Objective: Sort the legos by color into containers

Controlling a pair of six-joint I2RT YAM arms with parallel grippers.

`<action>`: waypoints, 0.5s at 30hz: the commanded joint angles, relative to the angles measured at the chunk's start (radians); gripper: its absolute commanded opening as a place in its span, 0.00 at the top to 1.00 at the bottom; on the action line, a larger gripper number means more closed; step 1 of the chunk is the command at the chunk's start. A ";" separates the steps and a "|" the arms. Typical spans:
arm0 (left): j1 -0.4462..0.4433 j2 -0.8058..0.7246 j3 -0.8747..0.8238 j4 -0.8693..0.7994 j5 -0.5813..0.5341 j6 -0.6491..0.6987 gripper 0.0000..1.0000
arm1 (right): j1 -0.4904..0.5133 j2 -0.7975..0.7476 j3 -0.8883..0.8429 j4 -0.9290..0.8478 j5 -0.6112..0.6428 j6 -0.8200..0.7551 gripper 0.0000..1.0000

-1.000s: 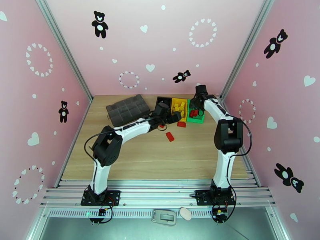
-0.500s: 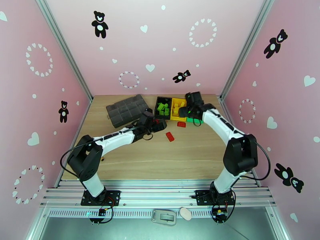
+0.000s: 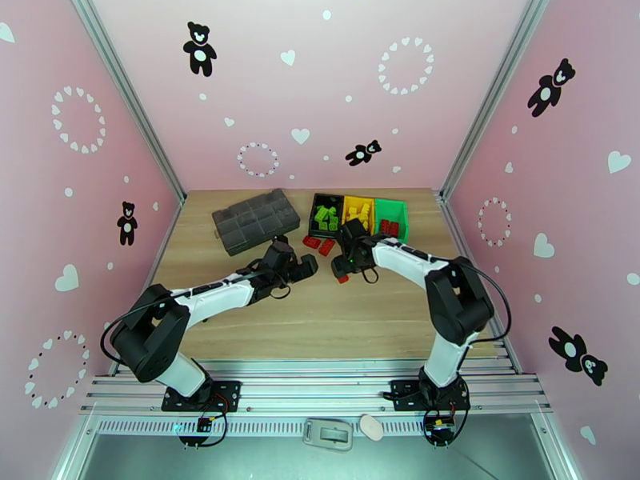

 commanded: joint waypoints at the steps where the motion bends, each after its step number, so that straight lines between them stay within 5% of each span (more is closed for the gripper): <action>1: 0.007 -0.024 -0.021 0.032 -0.022 -0.019 0.02 | 0.009 0.048 0.001 0.024 -0.003 -0.004 0.29; 12: 0.007 -0.005 -0.014 0.034 -0.020 -0.021 0.02 | 0.021 0.124 0.028 0.037 -0.010 -0.003 0.45; 15: 0.007 0.006 -0.007 0.035 -0.017 -0.023 0.02 | 0.028 0.122 0.024 0.047 -0.008 -0.003 0.42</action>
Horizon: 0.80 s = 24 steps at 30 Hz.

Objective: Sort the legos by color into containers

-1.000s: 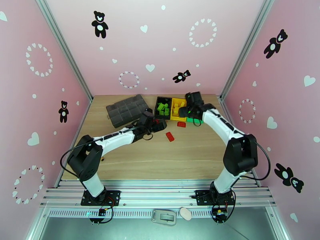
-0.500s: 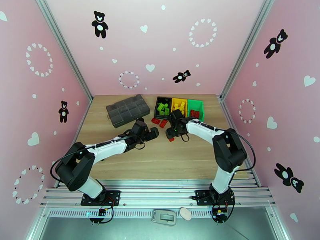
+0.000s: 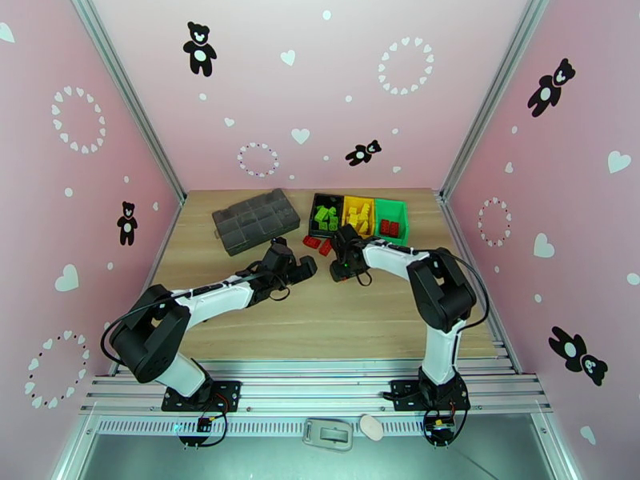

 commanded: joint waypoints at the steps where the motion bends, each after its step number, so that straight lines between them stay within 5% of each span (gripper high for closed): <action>1: 0.006 0.008 0.005 0.023 -0.012 -0.007 0.02 | 0.014 0.018 0.012 -0.005 0.007 0.001 0.42; 12: 0.007 0.049 0.048 0.029 0.020 -0.007 0.02 | 0.014 -0.006 0.022 -0.031 0.068 0.039 0.71; 19: -0.033 0.201 0.244 0.009 0.101 0.021 0.02 | -0.021 -0.138 -0.021 -0.032 0.096 0.075 0.77; 24: -0.060 0.333 0.436 -0.009 0.150 0.016 0.02 | -0.137 -0.241 -0.020 -0.067 0.109 0.102 0.78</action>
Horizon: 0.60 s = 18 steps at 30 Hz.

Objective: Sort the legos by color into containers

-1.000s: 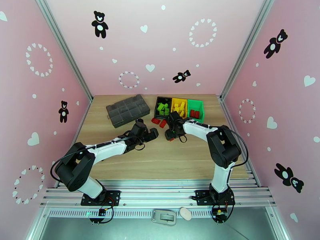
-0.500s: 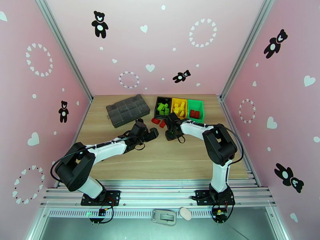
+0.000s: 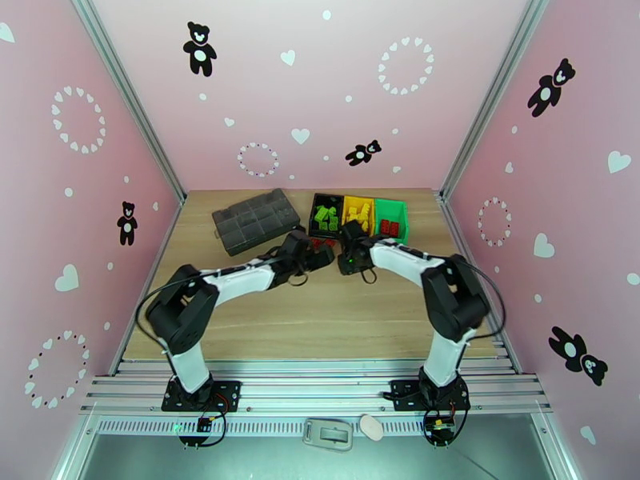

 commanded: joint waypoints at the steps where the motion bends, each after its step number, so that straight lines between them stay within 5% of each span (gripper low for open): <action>1: -0.017 0.074 0.122 -0.006 0.074 0.005 0.02 | -0.088 -0.084 0.006 -0.044 0.033 0.030 0.78; 8: -0.033 0.265 0.391 0.013 0.195 -0.010 0.03 | -0.252 -0.090 0.115 -0.059 0.045 0.040 0.78; 18: -0.017 0.296 0.505 -0.028 0.161 0.003 0.04 | -0.343 0.160 0.416 -0.117 0.080 0.017 0.74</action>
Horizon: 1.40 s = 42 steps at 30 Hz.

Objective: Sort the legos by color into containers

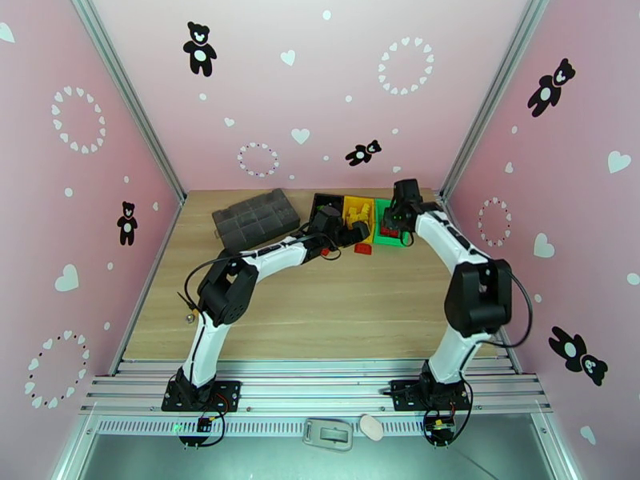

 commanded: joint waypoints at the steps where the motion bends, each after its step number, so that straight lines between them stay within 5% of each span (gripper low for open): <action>1: 0.007 -0.035 0.007 -0.030 -0.009 0.019 0.03 | -0.012 0.093 0.092 -0.061 0.024 -0.009 0.72; 11: 0.031 -0.241 -0.237 -0.029 -0.149 0.068 0.04 | -0.010 0.112 0.152 -0.070 0.009 -0.019 0.38; 18: 0.037 -0.377 -0.378 -0.080 -0.267 0.106 0.05 | 0.063 -0.034 0.014 -0.026 0.003 -0.003 0.36; 26: 0.069 -0.556 -0.598 -0.112 -0.406 0.097 0.05 | 0.261 -0.103 -0.168 0.070 0.010 0.100 0.33; 42: 0.120 -0.785 -0.891 -0.075 -0.452 0.077 0.03 | 0.489 0.203 -0.024 0.116 0.168 0.471 0.33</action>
